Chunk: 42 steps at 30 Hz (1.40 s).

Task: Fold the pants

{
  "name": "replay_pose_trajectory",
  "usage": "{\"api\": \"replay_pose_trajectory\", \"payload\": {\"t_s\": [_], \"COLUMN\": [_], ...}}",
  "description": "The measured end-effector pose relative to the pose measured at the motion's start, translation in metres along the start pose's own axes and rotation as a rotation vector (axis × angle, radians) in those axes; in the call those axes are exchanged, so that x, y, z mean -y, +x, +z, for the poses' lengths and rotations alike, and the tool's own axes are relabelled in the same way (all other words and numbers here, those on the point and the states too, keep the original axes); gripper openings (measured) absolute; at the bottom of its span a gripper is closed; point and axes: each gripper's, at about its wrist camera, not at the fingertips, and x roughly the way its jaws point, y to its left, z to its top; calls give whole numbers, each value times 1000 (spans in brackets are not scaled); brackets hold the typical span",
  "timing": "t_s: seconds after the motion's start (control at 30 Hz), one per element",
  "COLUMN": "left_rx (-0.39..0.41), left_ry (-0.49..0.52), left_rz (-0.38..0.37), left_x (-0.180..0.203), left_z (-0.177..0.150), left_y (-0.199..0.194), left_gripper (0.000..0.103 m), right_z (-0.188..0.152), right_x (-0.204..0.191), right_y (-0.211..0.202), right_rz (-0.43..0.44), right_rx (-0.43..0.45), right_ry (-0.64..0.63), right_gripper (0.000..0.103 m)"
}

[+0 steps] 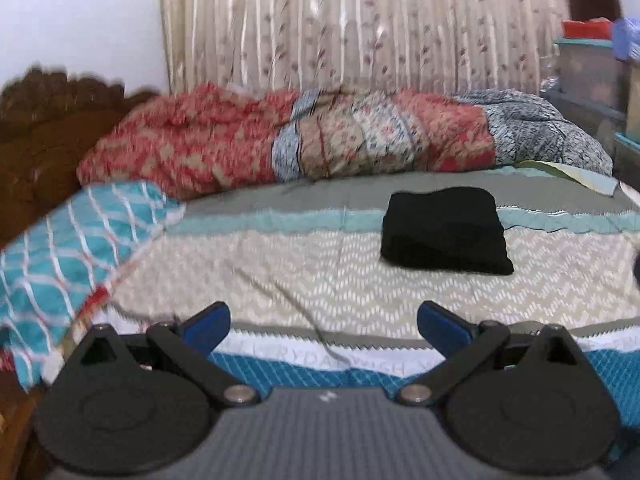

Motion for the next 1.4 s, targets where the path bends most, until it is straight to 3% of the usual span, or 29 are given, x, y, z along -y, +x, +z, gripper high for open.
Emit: {"api": "replay_pose_trajectory", "payload": {"t_s": [0.1, 0.2, 0.47, 0.87, 1.07, 1.4], "left_rx": [-55, -73, -68, -89, -89, -99], "left_ry": [-66, -69, -18, -2, 27, 32], "left_rz": [-21, 1, 50, 9, 24, 95], "left_x": [-9, -13, -9, -7, -2, -2], "left_z": [-2, -4, -6, -9, -10, -11], "left_y": [7, 12, 15, 20, 20, 21], "left_gripper": [103, 103, 103, 103, 103, 103], "right_z": [-6, -9, -12, -12, -11, -12], "right_x": [-6, -7, -3, 2, 2, 7], "right_y": [3, 7, 11, 12, 11, 10], "right_rz": [-27, -41, -45, -50, -46, -50], "right_rx": [-15, -41, -81, -90, -97, -92], "right_ry": [-21, -17, 6, 26, 29, 39], "right_gripper": [103, 103, 103, 103, 103, 103]}}
